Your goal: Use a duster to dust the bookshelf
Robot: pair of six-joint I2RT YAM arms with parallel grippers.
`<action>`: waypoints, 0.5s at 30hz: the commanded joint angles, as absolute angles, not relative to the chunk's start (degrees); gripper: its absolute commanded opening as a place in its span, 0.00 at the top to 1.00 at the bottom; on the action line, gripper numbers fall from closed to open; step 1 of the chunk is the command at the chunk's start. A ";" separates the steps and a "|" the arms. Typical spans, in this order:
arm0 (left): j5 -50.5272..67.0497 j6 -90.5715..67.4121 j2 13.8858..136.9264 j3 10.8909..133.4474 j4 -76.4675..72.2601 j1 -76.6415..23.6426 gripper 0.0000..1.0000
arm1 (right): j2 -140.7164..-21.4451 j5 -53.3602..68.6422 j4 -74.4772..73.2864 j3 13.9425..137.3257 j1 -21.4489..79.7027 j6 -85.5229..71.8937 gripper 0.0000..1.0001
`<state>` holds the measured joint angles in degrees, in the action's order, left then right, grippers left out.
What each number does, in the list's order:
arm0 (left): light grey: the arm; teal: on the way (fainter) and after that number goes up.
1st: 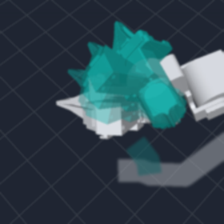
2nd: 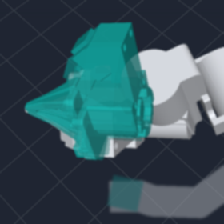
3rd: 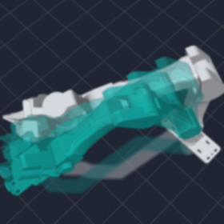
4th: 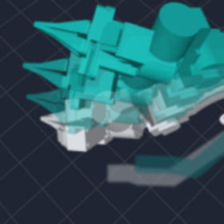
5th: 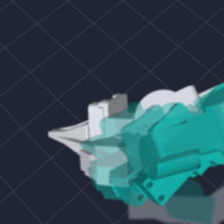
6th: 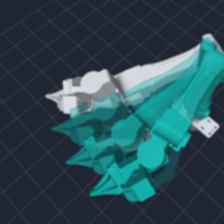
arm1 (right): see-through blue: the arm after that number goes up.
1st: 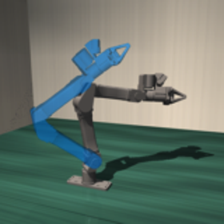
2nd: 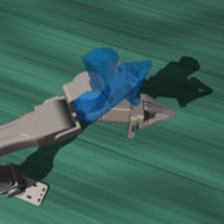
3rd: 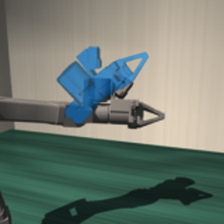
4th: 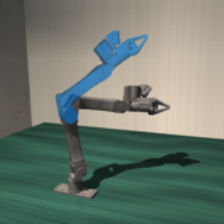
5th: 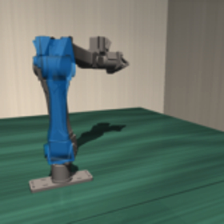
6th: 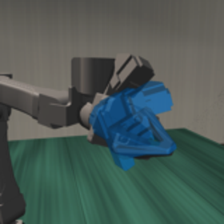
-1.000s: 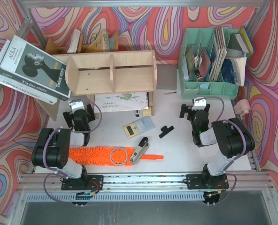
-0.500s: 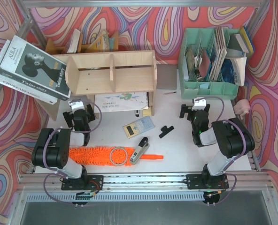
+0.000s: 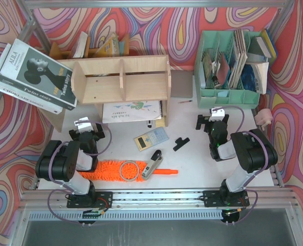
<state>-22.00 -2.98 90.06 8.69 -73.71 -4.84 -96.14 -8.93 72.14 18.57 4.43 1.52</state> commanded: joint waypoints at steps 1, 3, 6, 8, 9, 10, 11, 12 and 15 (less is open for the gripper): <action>-19.81 -2.01 89.95 6.63 -81.95 -5.23 0.01 | -96.16 -7.35 76.17 16.63 4.22 2.66 0.01; -22.78 -1.34 88.08 6.10 -81.97 -6.76 0.02 | -95.43 -6.68 77.65 15.52 4.28 2.89 0.01; -32.17 0.87 82.15 5.01 -81.02 -10.61 0.02 | -93.15 -5.94 77.01 14.81 4.22 3.28 0.01; -36.68 4.08 77.40 5.41 -76.77 -14.02 0.02 | -91.24 -6.67 74.98 14.97 4.36 3.08 0.01; -40.83 5.74 74.24 5.70 -74.54 -16.20 0.02 | -90.08 -6.74 73.60 15.11 4.27 2.99 0.01; -44.09 5.89 71.85 5.58 -72.92 -17.90 0.02 | -88.67 -6.45 71.73 15.30 4.46 2.98 0.01; -46.18 5.46 69.42 5.12 -72.19 -18.98 0.01 | -87.17 -6.04 69.69 15.47 4.55 2.93 0.01; -48.44 5.14 67.07 4.54 -71.84 -20.23 0.02 | -85.87 -5.61 67.67 15.68 4.90 2.84 0.01; -54.22 6.61 59.56 4.42 -66.02 -24.10 0.02 | -81.64 -4.30 63.01 15.91 6.02 2.66 0.01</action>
<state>-42.35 3.70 66.22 5.67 -72.86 -20.47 -86.17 -6.26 69.30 15.00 4.78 2.35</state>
